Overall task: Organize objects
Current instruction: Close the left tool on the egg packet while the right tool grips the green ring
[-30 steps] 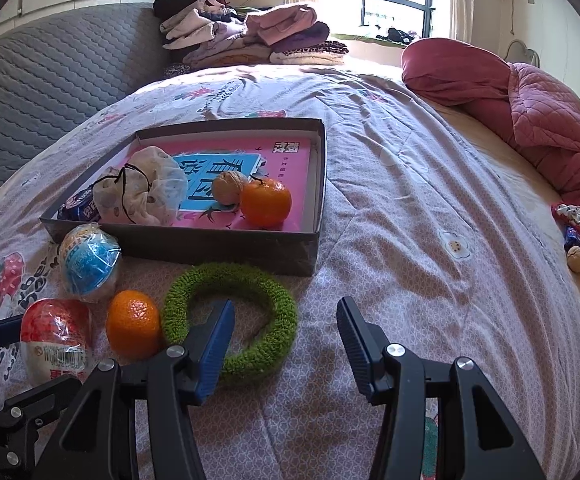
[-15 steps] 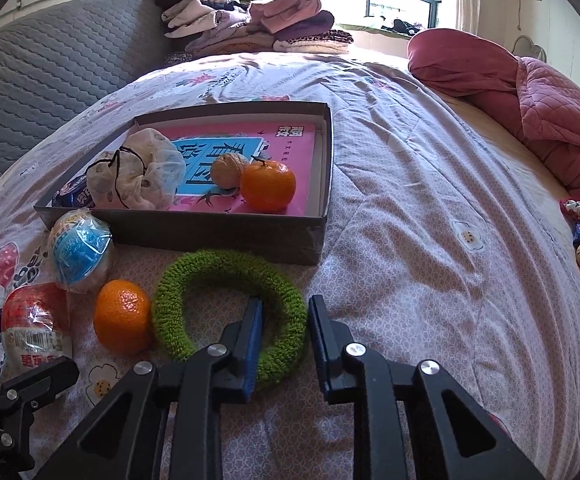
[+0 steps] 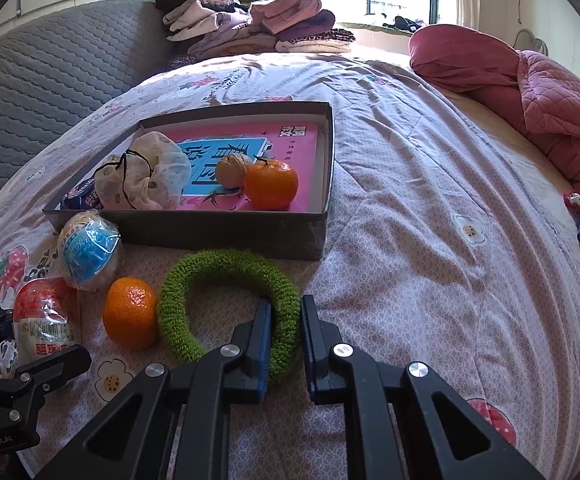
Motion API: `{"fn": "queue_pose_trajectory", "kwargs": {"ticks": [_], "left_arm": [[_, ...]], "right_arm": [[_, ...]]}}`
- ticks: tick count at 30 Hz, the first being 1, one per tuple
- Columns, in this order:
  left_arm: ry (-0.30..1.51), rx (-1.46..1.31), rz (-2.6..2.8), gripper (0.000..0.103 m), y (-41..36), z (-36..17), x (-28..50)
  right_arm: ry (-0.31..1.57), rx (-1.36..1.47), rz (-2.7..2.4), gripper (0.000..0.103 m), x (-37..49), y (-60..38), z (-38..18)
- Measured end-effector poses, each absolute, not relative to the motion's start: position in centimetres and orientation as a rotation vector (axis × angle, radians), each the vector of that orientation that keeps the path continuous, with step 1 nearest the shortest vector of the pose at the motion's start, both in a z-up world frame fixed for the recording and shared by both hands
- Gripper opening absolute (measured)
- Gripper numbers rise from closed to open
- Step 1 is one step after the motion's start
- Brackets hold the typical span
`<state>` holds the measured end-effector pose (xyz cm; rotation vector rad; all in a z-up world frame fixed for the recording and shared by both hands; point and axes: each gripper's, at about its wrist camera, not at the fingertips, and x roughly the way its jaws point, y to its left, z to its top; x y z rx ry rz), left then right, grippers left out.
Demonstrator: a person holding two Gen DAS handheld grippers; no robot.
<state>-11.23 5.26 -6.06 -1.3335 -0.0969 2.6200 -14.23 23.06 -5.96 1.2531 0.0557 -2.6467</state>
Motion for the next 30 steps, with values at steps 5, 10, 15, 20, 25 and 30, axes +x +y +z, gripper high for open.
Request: {"fn": "queue_pose_trajectory", "kwargs": {"ticks": [5, 10, 15, 20, 25, 30], "left_arm": [[-0.111, -1.327, 2.617, 0.06, 5.0, -5.9, -11.0], [-0.099, -1.306, 2.62, 0.06, 5.1, -5.5, -10.8], [-0.085, -1.283, 2.629, 0.06, 5.2, -5.0, -10.5], [-0.074, -1.26, 2.642, 0.06, 5.2, -4.6, -10.3], [-0.071, -1.237, 2.659, 0.06, 4.9, -4.1, -10.1], [-0.072, -1.21, 2.677, 0.06, 4.7, -3.5, -9.9]], "right_arm": [[0.036, 1.244, -2.646, 0.014, -14.0, 23.4, -5.7], [0.026, 1.234, -2.649, 0.014, -13.7, 23.5, -5.5], [0.026, 1.224, -2.649, 0.014, -13.6, 23.5, -5.3], [0.029, 1.208, -2.655, 0.013, -13.2, 23.6, -4.9], [0.035, 1.169, -2.677, 0.013, -12.7, 23.8, -4.2], [0.024, 1.103, -2.699, 0.013, -12.2, 24.0, -3.2]]}}
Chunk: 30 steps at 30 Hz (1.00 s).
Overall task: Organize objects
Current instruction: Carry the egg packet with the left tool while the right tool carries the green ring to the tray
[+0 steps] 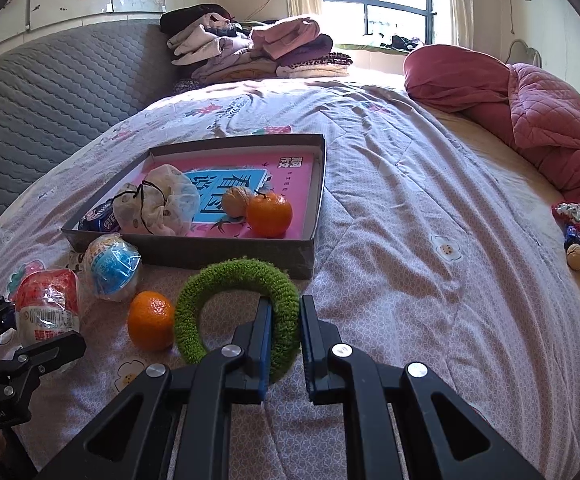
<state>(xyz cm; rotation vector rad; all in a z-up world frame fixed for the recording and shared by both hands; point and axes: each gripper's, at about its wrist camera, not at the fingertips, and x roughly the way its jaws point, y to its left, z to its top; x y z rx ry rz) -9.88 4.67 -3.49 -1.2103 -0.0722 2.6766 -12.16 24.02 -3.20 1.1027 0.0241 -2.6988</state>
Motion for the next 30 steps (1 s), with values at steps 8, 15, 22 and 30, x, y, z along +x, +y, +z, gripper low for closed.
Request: {"fn": "queue_pose_trajectory", "kwargs": {"ticks": [8, 15, 22, 30], "left_arm": [[-0.063, -1.148, 2.708, 0.06, 4.4, -1.9, -9.5], [-0.062, -1.101, 2.733, 0.06, 3.7, -0.2, -9.5], [-0.06, -1.072, 2.751, 0.06, 3.1, 0.8, -9.5], [-0.019, -1.023, 2.769, 0.06, 2.6, 2.6, -9.5]], "right_arm": [[-0.008, 0.971, -2.698, 0.013, -11.1, 23.7, -1.0], [0.018, 0.899, -2.682, 0.013, -10.1, 22.5, 0.4], [0.017, 0.912, -2.658, 0.013, -9.9, 21.6, 0.4], [0.039, 0.875, -2.661, 0.013, -9.4, 20.5, 1.3]]}}
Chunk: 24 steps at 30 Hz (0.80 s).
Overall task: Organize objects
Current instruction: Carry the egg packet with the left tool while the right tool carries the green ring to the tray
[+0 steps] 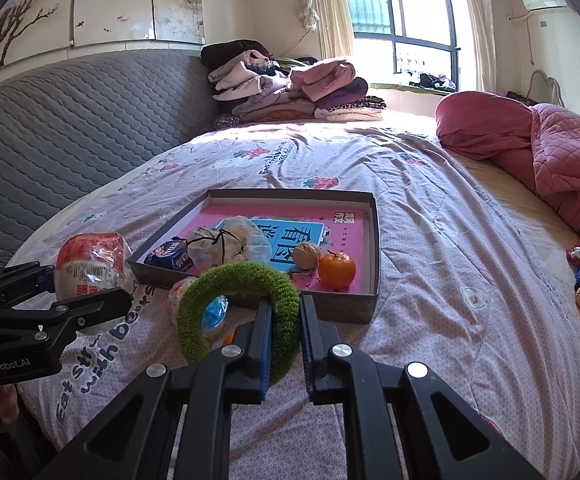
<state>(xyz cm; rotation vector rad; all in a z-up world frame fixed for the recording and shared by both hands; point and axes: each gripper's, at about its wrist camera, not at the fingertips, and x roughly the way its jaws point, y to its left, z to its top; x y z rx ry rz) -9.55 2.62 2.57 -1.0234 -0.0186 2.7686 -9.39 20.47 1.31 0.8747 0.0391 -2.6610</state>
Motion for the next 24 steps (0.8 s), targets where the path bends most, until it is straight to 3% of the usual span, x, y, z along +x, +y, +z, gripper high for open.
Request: {"fn": "queue_pose_trajectory", "kwargs": {"ticks": [24], "left_arm": [[0.002, -0.922, 2.842, 0.06, -1.2, 6.2, -12.1]], "right_arm": [[0.067, 0.72, -2.68, 0.013, -10.4, 17.6, 5.1]]}}
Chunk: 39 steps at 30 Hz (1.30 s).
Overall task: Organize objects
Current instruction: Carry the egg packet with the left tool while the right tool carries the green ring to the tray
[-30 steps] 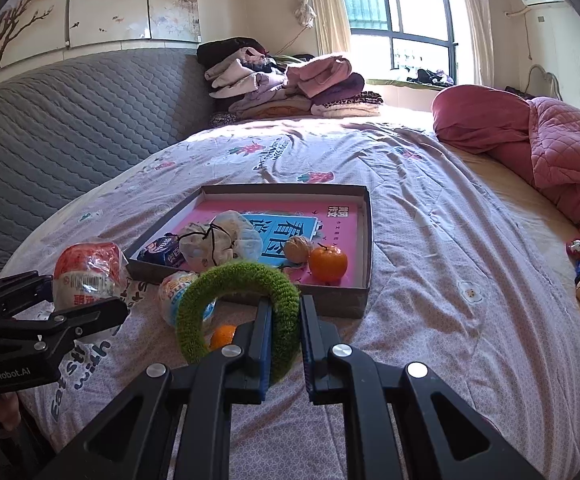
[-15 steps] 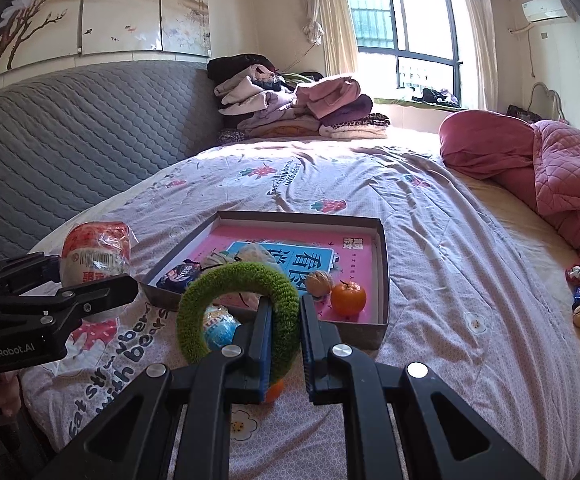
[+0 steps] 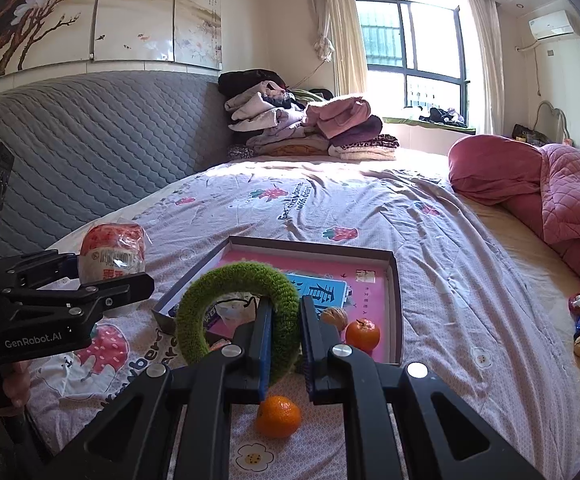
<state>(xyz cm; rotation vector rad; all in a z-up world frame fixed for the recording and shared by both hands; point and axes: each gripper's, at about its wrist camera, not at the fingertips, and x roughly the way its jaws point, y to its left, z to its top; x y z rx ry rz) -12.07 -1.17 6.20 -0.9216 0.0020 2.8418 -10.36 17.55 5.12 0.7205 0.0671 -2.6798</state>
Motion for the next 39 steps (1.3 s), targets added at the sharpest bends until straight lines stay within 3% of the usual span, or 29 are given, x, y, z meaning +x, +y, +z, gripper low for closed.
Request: {"fn": "queue_pose_trajectory", "kwargs": {"ticks": [39], "left_arm": [[0.022, -0.834, 2.897, 0.06, -2.9, 7.9, -20.3]], "right_arm": [[0.157, 0.586, -2.725, 0.013, -16.9, 17.0, 7.6]]}}
